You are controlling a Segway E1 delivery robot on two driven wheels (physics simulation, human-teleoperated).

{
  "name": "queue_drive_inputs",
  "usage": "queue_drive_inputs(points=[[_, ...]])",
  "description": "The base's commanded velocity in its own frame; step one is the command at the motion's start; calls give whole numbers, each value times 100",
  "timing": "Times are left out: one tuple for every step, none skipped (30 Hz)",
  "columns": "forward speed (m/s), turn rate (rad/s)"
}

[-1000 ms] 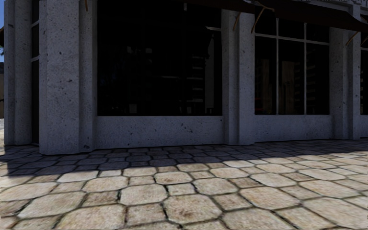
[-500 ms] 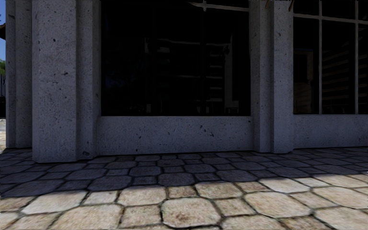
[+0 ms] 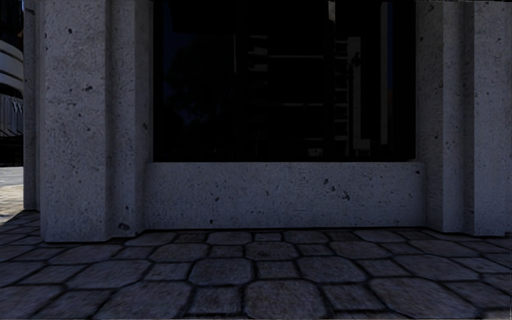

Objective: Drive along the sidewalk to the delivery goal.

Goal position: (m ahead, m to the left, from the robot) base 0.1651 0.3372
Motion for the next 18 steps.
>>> queue_drive_inputs(points=[[161, 5], [159, 0], [159, 0], [157, 0], [154, 0], [148, 0], [131, 0], [131, 0], [0, 0], [0, 0], [0, 0], [0, 0], [0, 0], [0, 0], [0, 0], [0, 0], [0, 0], [0, 0]])
